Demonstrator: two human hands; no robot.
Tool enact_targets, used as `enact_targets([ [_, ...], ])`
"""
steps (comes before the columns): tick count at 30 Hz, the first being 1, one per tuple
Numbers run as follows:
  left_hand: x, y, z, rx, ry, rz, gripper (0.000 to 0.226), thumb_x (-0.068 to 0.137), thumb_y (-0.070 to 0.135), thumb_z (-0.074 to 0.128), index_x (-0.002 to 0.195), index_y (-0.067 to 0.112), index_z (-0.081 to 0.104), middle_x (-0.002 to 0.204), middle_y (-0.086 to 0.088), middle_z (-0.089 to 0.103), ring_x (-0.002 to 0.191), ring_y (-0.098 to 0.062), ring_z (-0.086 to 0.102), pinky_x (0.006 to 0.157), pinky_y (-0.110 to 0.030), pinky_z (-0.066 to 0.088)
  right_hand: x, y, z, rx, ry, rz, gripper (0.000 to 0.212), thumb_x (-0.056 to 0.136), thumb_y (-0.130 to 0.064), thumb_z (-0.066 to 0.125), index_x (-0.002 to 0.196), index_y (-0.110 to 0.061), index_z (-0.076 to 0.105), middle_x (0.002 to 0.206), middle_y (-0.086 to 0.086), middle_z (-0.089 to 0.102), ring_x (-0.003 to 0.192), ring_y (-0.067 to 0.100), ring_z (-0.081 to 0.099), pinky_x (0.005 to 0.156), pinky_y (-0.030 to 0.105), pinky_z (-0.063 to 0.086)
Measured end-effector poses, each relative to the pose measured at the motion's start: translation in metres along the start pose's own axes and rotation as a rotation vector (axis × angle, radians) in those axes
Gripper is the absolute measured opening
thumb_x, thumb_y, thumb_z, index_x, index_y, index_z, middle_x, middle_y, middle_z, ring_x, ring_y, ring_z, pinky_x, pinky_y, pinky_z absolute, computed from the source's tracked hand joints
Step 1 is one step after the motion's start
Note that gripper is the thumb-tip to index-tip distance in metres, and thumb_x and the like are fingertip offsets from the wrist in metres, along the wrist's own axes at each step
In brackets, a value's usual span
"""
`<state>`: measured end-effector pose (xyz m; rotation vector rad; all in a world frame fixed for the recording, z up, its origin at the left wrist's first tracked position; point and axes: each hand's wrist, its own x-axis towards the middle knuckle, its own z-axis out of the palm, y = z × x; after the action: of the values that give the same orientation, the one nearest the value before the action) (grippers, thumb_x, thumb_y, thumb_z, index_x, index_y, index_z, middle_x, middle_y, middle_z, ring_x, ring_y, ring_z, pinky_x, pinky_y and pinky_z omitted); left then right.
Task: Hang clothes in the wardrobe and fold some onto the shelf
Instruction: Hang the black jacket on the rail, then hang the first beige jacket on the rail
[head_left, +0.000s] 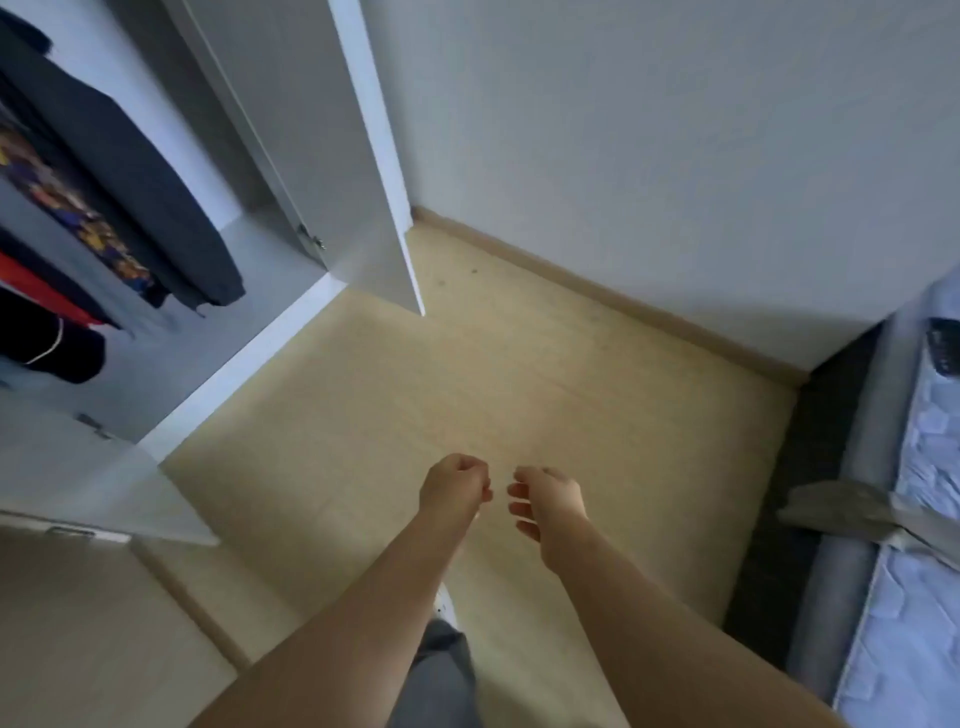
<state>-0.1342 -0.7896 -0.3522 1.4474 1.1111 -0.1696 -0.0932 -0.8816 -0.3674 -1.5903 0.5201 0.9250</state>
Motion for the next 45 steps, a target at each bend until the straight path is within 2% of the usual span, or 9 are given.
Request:
enact_targets([
  [4,-0.053,-0.039,0.101,0.111,-0.113,0.005,0.018,0.090,0.008,0.048,0.076,0.016,0.057,0.071,-0.002,0.060,0.068,-0.018,0.060,0.062,-0.027,0.042,-0.025,0.056,-0.118,0.091,0.124,0.051,0.013,0.091,-0.017,0.050,0.078,-0.016,0.053,0.071,0.001,0.055,0.056,0.015,0.049,0.052,0.023,0.036],
  [6,-0.091,-0.064,0.161,0.152,-0.163,-0.008,0.022,0.090,0.009,0.048,0.072,0.018,0.056,0.069,-0.001,0.060,0.065,-0.016,0.059,0.060,-0.026,0.041,-0.043,0.088,-0.191,0.144,0.230,0.069,0.012,0.091,-0.016,0.049,0.078,-0.015,0.052,0.071,0.001,0.055,0.055,0.015,0.048,0.052,0.023,0.035],
  [11,-0.173,-0.106,0.277,0.276,-0.370,0.023,0.025,0.089,0.007,0.051,0.069,0.020,0.058,0.066,-0.002,0.058,0.068,-0.020,0.058,0.057,-0.023,0.039,-0.095,0.158,-0.327,0.317,0.441,0.112,0.019,0.088,-0.009,0.044,0.071,-0.014,0.050,0.066,0.004,0.052,0.052,0.016,0.045,0.047,0.021,0.030],
  [14,-0.210,-0.117,0.331,0.366,-0.477,0.047,0.024,0.090,0.007,0.050,0.071,0.021,0.055,0.065,0.001,0.056,0.059,-0.012,0.055,0.053,-0.022,0.035,-0.118,0.190,-0.381,0.420,0.513,0.167,0.021,0.087,-0.009,0.046,0.068,-0.013,0.051,0.065,0.004,0.052,0.053,0.016,0.045,0.047,0.020,0.028],
  [18,-0.236,-0.128,0.381,0.493,-0.561,0.047,0.023,0.093,0.009,0.047,0.074,0.021,0.052,0.067,0.002,0.054,0.056,-0.009,0.052,0.052,-0.021,0.035,-0.133,0.219,-0.422,0.601,0.551,0.205,0.017,0.088,-0.010,0.049,0.072,-0.011,0.054,0.066,0.004,0.054,0.055,0.017,0.045,0.050,0.022,0.030],
  [23,-0.253,-0.121,0.443,0.573,-0.650,0.091,0.022,0.093,0.012,0.047,0.074,0.020,0.052,0.067,0.002,0.054,0.056,-0.008,0.052,0.051,-0.020,0.036,-0.137,0.221,-0.475,0.779,0.627,0.170,0.016,0.091,-0.012,0.049,0.076,-0.013,0.051,0.070,0.005,0.054,0.053,0.016,0.045,0.049,0.020,0.030],
  [33,-0.255,-0.060,0.587,0.724,-0.800,0.277,0.024,0.093,0.012,0.047,0.072,0.020,0.051,0.066,0.001,0.054,0.055,-0.009,0.051,0.049,-0.021,0.034,-0.105,0.165,-0.591,0.909,0.740,0.076,0.014,0.091,-0.011,0.050,0.078,-0.013,0.049,0.069,0.004,0.053,0.055,0.016,0.045,0.052,0.022,0.032],
  [38,-0.269,-0.046,0.678,0.782,-0.824,0.344,0.024,0.092,0.011,0.046,0.071,0.021,0.051,0.064,0.001,0.054,0.054,-0.009,0.051,0.050,-0.021,0.033,-0.088,0.161,-0.674,0.887,0.774,0.083,0.013,0.091,-0.012,0.050,0.078,-0.013,0.051,0.070,0.004,0.053,0.054,0.016,0.045,0.051,0.024,0.033],
  [45,-0.276,-0.057,0.836,0.805,-0.760,0.479,0.023,0.089,0.011,0.049,0.070,0.023,0.056,0.071,-0.003,0.060,0.063,-0.017,0.057,0.053,-0.023,0.037,-0.038,0.179,-0.841,0.677,0.769,0.057,0.014,0.090,-0.014,0.049,0.077,-0.010,0.049,0.072,0.008,0.050,0.061,0.021,0.044,0.058,0.029,0.033],
])
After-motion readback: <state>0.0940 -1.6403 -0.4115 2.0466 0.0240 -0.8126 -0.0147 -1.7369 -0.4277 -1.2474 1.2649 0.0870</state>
